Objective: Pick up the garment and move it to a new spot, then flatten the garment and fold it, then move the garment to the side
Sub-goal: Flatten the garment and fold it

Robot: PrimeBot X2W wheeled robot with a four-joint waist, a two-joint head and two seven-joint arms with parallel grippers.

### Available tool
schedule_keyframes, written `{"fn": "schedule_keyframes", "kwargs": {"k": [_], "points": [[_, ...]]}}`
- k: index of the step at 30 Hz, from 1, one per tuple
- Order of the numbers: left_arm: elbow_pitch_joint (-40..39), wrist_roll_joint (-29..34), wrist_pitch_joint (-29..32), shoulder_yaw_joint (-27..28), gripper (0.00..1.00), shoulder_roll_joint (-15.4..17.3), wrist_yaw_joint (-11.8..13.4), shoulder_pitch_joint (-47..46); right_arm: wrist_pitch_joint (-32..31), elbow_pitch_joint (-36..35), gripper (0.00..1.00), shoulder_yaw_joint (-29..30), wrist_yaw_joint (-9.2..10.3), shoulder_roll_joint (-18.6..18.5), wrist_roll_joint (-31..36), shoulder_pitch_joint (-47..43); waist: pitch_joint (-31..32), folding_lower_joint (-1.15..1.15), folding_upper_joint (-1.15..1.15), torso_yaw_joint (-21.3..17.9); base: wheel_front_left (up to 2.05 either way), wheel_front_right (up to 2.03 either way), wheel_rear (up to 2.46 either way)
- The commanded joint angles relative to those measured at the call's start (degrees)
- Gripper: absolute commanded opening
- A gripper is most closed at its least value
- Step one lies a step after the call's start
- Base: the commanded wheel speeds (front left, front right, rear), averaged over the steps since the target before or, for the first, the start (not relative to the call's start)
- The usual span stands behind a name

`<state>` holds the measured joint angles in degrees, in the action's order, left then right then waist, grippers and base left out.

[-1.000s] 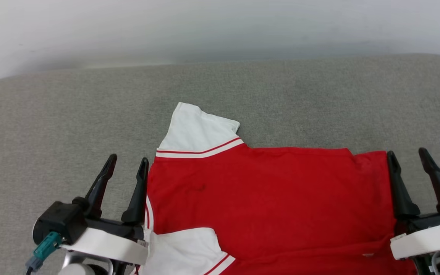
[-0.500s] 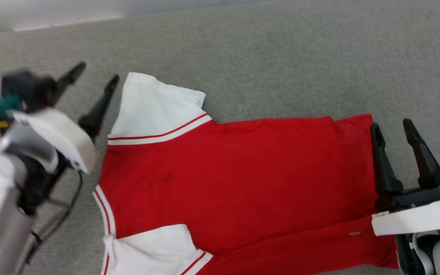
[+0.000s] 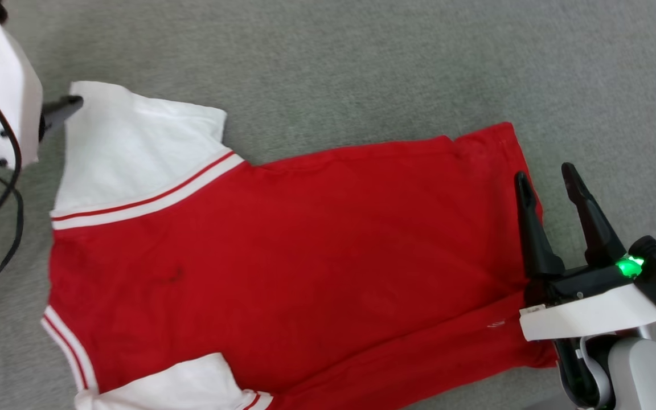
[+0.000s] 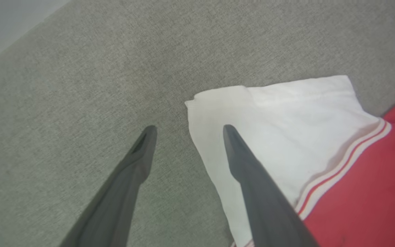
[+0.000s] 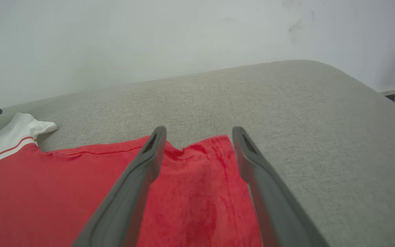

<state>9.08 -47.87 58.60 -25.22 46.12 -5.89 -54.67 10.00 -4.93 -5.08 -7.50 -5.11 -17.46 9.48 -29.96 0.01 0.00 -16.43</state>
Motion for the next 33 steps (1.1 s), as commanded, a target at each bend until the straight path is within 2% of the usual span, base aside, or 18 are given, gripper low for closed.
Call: {"fn": "schedule_keyframes", "kwargs": {"k": [1,8,12,13,14,19,25,29,33], "points": [[0.3,-0.5,0.5,0.3,1.0,-0.5,0.7,-1.0,0.2,0.3,1.0,-0.1,0.02,0.4,0.2,1.2,-1.1,-0.01,0.0,-1.1,0.0,0.0,0.0],[2.8,0.0,3.8,-0.8,1.0,-0.6,2.7,-2.0,0.6,1.6,1.0,-0.7,0.02,0.8,-0.2,2.5,-2.4,-0.01,0.0,-2.6,0.0,0.0,0.0],[4.0,0.8,5.2,-2.5,1.0,-0.4,2.6,-0.5,0.4,1.1,1.0,-0.6,0.02,0.8,0.0,2.9,-2.8,-0.01,0.0,-2.8,0.0,0.0,0.0],[4.2,0.4,5.4,-2.7,0.26,-0.7,2.8,-0.1,0.3,1.0,1.0,-0.6,0.02,0.8,0.2,2.9,-2.8,-0.01,0.0,-2.7,0.0,0.0,0.0],[4.3,0.2,5.4,-2.8,0.0,-1.0,2.9,0.3,0.1,0.8,1.0,-0.6,0.02,0.8,0.4,2.8,-2.7,-0.01,0.0,-2.6,0.0,0.0,0.0],[4.6,0.6,1.3,-1.9,0.0,-2.1,3.1,0.6,-1.3,0.2,1.0,-0.2,0.02,0.0,1.2,2.0,-1.1,-0.01,0.0,-1.6,0.0,0.0,0.0],[3.7,1.1,-6.4,-1.2,0.0,-3.2,1.0,1.4,-5.6,-1.0,1.0,0.8,0.02,-2.6,1.7,1.5,2.5,-0.01,0.0,0.6,0.0,0.0,0.0],[0.5,0.5,-11.1,-1.4,0.0,-4.4,-0.1,3.0,-12.2,-2.0,1.0,1.1,0.02,-6.9,1.7,1.4,5.1,-0.01,0.0,2.9,0.0,0.0,0.0],[-4.1,-0.3,-14.7,-1.5,0.0,-4.6,-0.6,5.5,-22.7,-2.4,1.0,0.8,0.02,-12.4,-0.2,2.5,6.9,-0.01,0.0,5.4,0.0,0.0,0.0]]}}
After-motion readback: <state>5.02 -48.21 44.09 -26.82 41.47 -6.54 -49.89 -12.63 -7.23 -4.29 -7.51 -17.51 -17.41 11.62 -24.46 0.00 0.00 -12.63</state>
